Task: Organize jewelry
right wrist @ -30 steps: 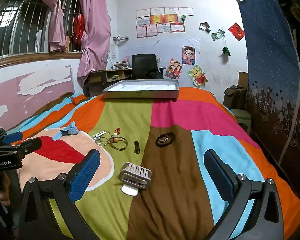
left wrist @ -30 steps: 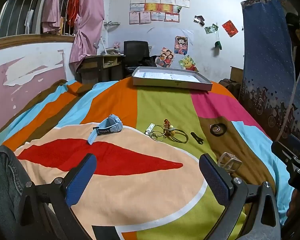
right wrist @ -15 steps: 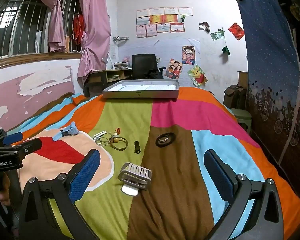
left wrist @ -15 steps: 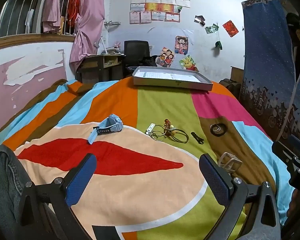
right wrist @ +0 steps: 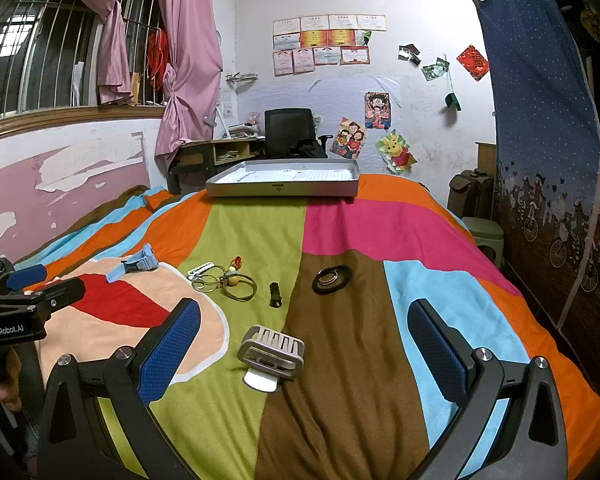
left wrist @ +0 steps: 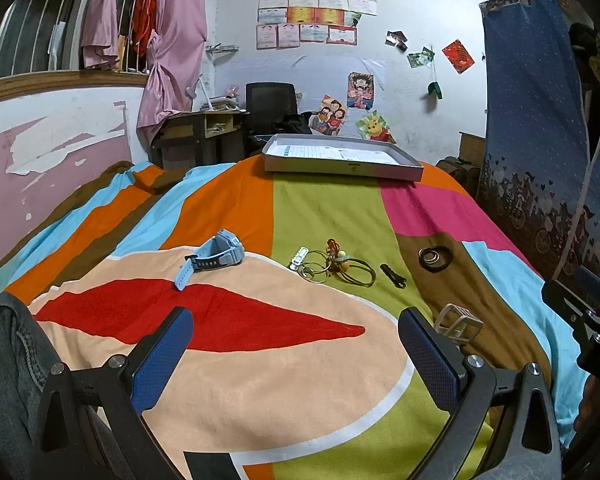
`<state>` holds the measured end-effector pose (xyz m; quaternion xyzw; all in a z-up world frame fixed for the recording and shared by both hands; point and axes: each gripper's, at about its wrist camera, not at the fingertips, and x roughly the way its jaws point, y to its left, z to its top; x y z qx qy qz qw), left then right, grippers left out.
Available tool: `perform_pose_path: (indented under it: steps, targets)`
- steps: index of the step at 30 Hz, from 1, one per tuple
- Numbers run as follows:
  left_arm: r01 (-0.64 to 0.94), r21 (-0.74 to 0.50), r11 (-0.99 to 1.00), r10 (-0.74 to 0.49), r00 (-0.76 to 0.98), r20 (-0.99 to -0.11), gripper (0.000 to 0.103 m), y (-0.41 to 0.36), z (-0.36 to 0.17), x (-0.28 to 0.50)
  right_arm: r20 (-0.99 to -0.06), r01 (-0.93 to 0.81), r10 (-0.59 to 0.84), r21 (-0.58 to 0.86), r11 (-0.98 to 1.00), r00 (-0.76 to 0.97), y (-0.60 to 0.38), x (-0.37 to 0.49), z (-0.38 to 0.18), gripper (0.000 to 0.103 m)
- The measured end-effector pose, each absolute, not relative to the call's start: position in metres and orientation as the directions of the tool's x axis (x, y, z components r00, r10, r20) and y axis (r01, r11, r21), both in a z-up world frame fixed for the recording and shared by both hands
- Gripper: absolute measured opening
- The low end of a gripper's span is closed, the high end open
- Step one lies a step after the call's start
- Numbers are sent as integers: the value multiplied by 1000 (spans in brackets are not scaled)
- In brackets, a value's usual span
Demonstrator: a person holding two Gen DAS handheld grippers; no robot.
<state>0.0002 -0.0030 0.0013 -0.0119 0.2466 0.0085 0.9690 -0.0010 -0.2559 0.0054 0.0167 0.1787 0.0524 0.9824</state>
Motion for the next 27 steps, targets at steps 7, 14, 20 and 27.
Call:
perform_pose_path:
  steps: [7, 14, 20, 27]
  targets:
    - [-21, -18, 1000, 10, 878, -478, 103, -4, 2, 1, -349, -98, 110, 52, 994, 931, -256, -1, 6, 102]
    - [-20, -16, 1000, 10, 878, -479, 103, -1, 5, 4, -349, -98, 110, 52, 994, 931, -256, -1, 6, 102]
    - [-22, -13, 1000, 13, 879, -476, 103, -6, 3, 1, -349, -98, 110, 52, 994, 931, -256, -1, 6, 102]
    - [-23, -13, 1000, 14, 879, -476, 103, -5, 1, 0, -349, -98, 110, 53, 994, 931, -256, -1, 6, 102]
